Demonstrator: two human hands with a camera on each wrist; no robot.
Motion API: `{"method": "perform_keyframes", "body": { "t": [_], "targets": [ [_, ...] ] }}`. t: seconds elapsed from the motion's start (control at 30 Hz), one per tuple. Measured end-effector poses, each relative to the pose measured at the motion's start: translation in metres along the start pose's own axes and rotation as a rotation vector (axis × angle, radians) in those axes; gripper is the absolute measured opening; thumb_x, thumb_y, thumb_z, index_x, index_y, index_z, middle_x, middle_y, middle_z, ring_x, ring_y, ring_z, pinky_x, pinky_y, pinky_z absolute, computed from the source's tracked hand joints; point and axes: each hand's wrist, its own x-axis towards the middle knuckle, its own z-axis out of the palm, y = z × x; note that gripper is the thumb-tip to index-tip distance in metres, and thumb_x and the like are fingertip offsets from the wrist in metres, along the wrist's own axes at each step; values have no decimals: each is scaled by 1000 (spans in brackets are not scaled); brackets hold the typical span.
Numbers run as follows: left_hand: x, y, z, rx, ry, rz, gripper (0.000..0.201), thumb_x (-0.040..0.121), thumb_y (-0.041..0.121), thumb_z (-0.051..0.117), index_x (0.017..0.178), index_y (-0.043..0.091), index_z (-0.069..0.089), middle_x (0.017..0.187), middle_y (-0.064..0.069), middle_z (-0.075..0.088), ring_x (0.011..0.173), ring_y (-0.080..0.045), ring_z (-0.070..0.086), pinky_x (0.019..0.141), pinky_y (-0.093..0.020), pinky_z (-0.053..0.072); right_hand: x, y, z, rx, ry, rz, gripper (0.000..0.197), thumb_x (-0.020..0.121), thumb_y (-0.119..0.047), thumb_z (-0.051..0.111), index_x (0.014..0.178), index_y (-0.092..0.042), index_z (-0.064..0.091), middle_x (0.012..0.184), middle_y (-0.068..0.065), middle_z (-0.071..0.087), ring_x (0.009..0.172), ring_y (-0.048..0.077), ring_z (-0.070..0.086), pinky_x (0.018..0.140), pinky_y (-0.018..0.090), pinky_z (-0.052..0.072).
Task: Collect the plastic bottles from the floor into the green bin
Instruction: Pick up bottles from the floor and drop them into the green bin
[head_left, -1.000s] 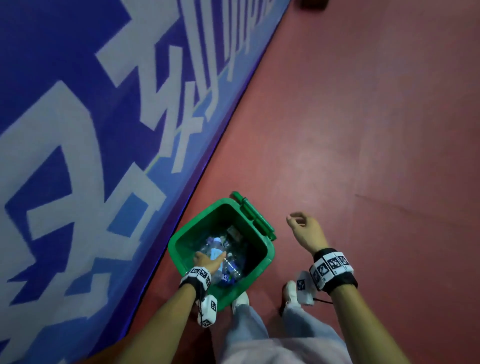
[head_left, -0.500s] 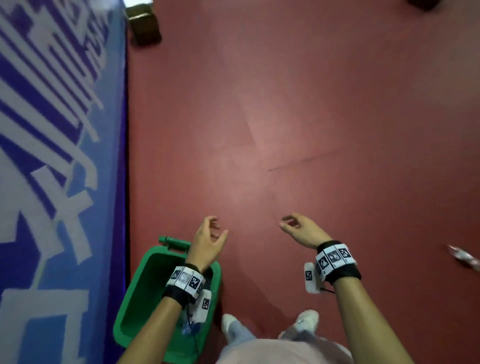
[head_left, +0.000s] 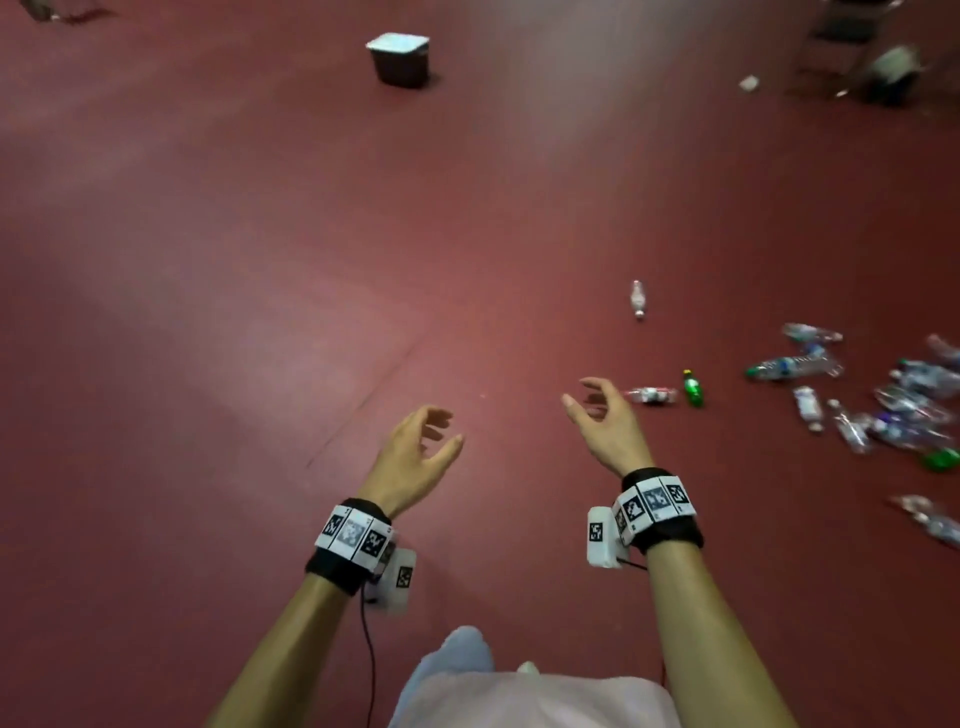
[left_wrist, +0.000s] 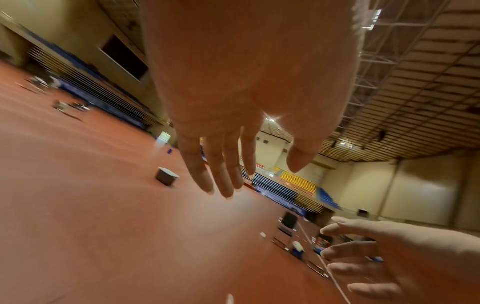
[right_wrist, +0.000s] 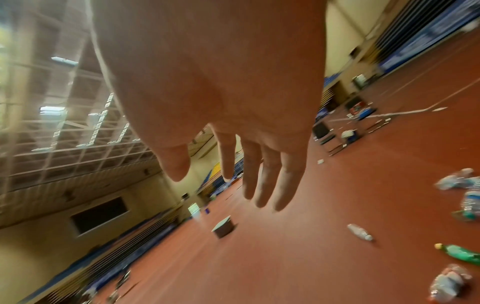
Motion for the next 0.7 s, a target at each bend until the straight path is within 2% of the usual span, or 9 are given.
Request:
{"method": "perform_keyframes", "body": {
  "t": [0.13,0.27,0.4,0.6,0.7],
  "targets": [
    [83,55,65,66,-190,142,32,94,41,68,120,23,62,114,11,65,100,-2,63,83,-21,52,26,50,-73,62,160,119,44,92,-43,70,131,-26,58,121,-2,63,108,13,64,98,36,53],
    [163,96,133,101,-346,261,37,93,41,68,123,22,60,115,10,64,100,-3,62,84,-23,52,56,95,-134,71,286,232,44,92,-40,71,131,-24,57,120,1,63,107,17,65,98,42,54],
    [247,138,199,118,-468,351,43,93,41,69,128,22,55,116,9,62,101,-4,61,82,-18,47,108,125,-195,65,394,308,46,92,-38,71,132,-22,56,118,1,63,107,18,64,97,41,54],
    [387,210,278,182,-599,469,47,91,47,67,129,24,53,117,10,61,102,-5,61,87,-31,56,194,146,-281,60,511,393,48,93,-37,71,135,-23,54,120,1,61,110,18,61,98,38,52],
    [446,250,313,240,-631,520,59,82,63,60,125,24,55,113,9,63,98,-8,62,85,-33,56,218,157,-312,62,557,419,47,92,-38,72,134,-25,54,118,0,60,110,18,62,98,40,52]
  ]
}}
